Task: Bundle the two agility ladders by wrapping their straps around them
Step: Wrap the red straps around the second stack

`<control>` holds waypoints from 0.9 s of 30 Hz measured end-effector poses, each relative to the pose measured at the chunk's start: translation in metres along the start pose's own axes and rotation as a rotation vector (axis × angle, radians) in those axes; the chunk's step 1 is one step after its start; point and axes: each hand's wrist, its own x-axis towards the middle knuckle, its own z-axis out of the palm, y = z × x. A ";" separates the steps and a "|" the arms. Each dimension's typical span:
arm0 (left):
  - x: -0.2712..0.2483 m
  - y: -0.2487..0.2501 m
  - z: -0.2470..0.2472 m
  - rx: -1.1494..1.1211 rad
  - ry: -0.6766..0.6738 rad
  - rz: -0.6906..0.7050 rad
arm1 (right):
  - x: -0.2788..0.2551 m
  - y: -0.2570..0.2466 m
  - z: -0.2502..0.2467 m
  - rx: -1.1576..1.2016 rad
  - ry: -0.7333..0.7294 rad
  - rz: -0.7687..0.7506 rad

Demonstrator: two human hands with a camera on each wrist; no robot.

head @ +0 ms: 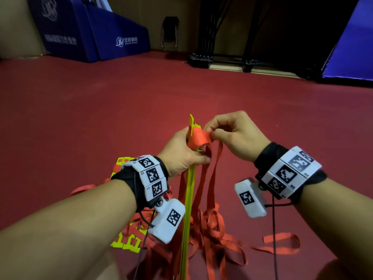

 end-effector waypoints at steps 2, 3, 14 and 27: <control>0.001 -0.001 0.000 0.020 -0.009 0.022 | 0.000 0.000 0.002 0.043 0.024 -0.012; 0.001 -0.001 -0.001 0.028 -0.014 0.031 | 0.000 -0.001 0.002 0.069 0.028 -0.012; 0.000 0.000 0.003 0.075 -0.052 0.050 | -0.004 -0.015 0.014 0.156 0.011 -0.180; 0.004 -0.002 -0.002 0.209 0.087 0.089 | -0.004 -0.007 0.020 0.379 0.053 -0.075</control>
